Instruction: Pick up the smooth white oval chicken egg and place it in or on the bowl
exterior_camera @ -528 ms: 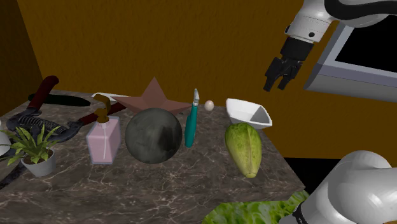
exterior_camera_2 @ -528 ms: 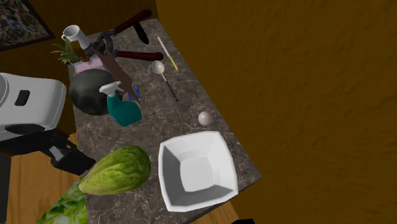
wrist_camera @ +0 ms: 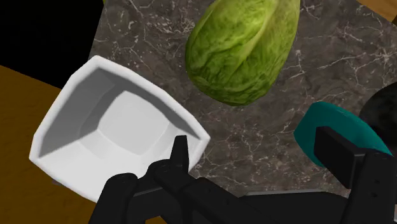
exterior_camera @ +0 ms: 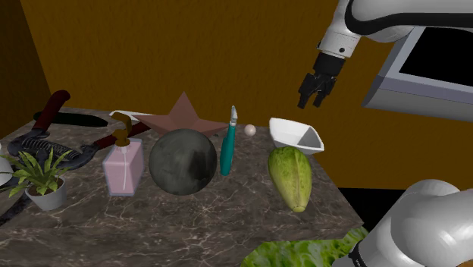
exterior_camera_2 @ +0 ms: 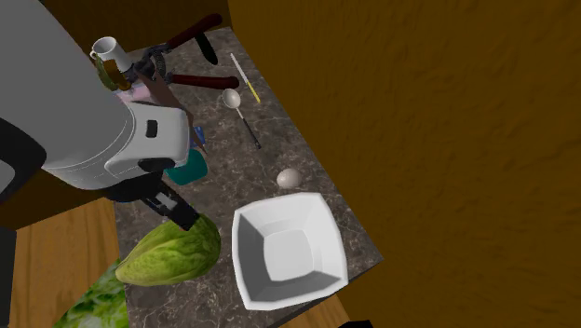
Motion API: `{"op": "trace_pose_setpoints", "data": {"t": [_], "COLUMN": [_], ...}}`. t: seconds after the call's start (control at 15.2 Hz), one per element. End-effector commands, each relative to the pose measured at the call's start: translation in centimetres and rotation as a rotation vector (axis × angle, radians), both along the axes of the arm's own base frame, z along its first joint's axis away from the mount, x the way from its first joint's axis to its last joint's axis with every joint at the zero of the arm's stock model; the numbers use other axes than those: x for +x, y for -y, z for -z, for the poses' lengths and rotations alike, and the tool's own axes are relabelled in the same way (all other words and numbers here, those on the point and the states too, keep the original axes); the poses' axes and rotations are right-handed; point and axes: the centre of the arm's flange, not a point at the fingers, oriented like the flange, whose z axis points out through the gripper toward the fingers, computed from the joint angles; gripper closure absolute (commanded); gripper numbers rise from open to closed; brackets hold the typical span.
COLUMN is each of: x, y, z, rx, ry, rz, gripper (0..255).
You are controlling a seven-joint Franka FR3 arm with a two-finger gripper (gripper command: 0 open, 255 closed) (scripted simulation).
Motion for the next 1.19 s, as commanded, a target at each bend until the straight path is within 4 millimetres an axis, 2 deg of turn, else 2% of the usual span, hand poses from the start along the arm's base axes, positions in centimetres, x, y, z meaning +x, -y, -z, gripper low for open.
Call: {"op": "trace_pose_setpoints", "data": {"t": [0.0,0.59,1.12], "x": [2.4,12.9,22.2], "y": [1.0,5.0,7.7], "z": [1.6,7.7,13.5], "rx": [0.006,0.038,0.066], "ry": [-0.011,-0.059,-0.101], "rz": [-0.017,-0.087,-0.15], "gripper": [0,0,0]}}
